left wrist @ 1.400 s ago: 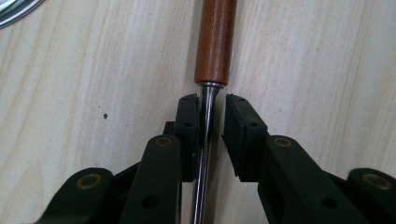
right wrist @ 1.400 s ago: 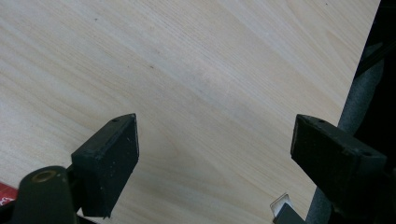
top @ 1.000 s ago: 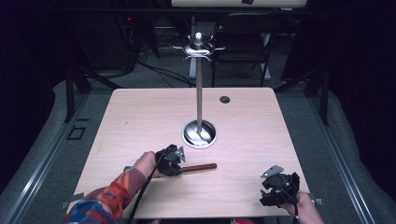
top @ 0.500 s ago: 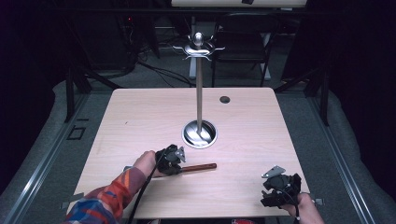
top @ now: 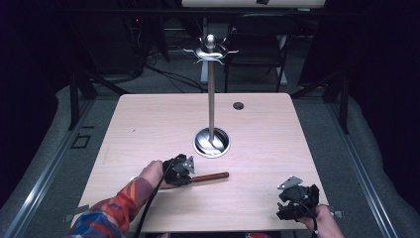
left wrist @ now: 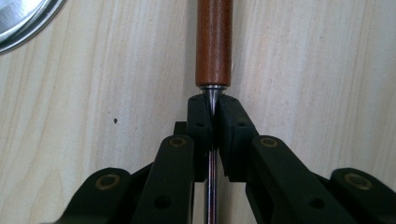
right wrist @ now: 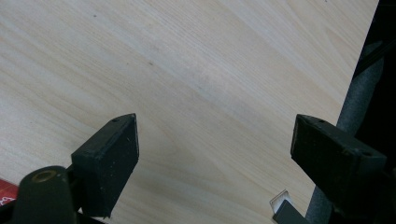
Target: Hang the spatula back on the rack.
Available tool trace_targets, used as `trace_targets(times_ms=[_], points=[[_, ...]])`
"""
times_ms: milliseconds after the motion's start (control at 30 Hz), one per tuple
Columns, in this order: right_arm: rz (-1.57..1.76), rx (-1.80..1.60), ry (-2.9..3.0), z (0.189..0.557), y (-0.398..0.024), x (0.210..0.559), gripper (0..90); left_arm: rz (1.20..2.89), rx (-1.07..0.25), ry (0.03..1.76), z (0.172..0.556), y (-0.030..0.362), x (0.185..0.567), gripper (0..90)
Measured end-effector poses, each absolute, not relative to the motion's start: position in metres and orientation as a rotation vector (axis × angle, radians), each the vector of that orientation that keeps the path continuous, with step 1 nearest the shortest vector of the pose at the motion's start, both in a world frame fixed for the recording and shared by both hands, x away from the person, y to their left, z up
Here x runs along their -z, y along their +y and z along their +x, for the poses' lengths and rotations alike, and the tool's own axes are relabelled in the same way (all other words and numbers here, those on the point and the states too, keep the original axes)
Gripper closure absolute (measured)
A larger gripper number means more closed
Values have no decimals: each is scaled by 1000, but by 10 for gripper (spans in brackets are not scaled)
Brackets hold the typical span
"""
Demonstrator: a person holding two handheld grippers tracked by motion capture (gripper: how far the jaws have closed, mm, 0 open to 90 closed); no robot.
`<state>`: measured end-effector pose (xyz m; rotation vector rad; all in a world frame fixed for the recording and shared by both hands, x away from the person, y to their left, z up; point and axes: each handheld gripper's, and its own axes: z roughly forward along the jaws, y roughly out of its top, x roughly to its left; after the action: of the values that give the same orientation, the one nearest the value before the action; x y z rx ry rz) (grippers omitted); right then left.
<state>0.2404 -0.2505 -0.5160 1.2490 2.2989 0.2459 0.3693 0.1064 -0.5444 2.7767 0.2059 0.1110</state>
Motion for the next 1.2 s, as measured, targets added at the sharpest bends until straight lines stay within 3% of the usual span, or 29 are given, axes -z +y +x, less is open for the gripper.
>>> trace_targets(times_ms=[1200], points=[[1243, -247, 2301, 243, -248, 515, 149, 2654, -250, 386, 367, 137, 518, 840]])
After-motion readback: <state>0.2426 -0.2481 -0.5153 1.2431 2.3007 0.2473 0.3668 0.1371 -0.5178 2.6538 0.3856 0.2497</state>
